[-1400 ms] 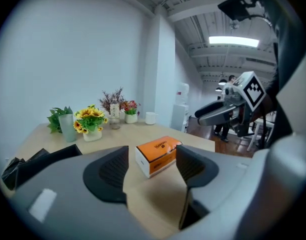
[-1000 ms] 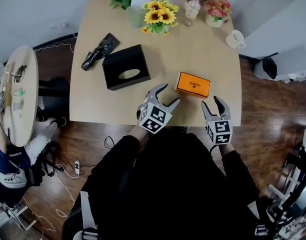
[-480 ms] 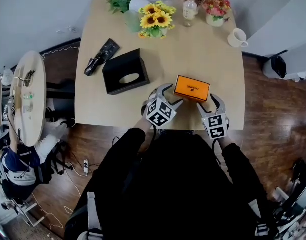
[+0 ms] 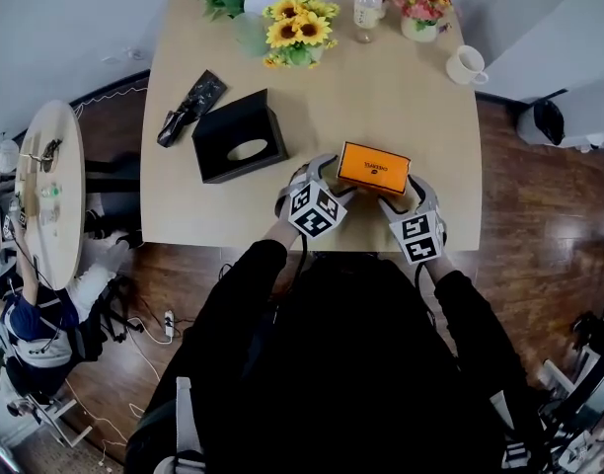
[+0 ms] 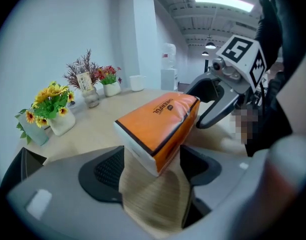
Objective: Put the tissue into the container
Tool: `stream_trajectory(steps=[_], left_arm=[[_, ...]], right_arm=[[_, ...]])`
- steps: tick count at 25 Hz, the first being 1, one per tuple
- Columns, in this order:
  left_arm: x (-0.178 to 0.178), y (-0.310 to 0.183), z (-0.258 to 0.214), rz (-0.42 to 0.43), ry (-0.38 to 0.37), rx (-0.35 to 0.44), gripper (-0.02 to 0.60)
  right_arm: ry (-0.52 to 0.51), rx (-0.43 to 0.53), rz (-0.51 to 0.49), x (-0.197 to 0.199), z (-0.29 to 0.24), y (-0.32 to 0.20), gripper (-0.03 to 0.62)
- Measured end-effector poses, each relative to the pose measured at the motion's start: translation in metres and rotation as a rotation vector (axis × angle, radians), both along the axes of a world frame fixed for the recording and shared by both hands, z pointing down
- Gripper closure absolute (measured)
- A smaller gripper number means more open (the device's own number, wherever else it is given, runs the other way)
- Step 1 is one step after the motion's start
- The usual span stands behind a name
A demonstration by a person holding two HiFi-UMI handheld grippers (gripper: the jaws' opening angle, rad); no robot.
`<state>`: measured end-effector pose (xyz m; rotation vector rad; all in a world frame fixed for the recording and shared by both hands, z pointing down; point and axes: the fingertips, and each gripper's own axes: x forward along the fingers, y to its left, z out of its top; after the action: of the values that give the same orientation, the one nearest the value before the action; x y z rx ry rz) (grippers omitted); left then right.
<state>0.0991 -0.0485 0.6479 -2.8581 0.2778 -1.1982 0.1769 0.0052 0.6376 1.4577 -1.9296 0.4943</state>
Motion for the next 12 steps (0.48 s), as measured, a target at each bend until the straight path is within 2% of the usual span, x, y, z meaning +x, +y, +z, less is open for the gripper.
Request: stream_trajectory(steps=[2,4,7,12], left_arm=[[0.0024,0.0021,0.0026,0.005,-0.007,-0.002,0.247],[0.0042,0.0048,0.0034,0.001,-0.01,-0.009,0.252],[0.0026,0.0047,0.0008,-0.022,-0.004,-0.024,0.31],[-0.0018,0.0093,-0.0011,-0.037,0.004,-0.045,0.324]], right_arm=[[-0.006,-0.003,0.011,0.0015,0.0005,-0.0016,0.253],[-0.015,-0.006,0.021,0.0037,0.0011,-0.0009,0.304],[-0.023,-0.006,0.01,0.0051,-0.0002,0.0,0.318],[-0.018,0.002,-0.012,0.0028,-0.0035,0.0026,0.324]])
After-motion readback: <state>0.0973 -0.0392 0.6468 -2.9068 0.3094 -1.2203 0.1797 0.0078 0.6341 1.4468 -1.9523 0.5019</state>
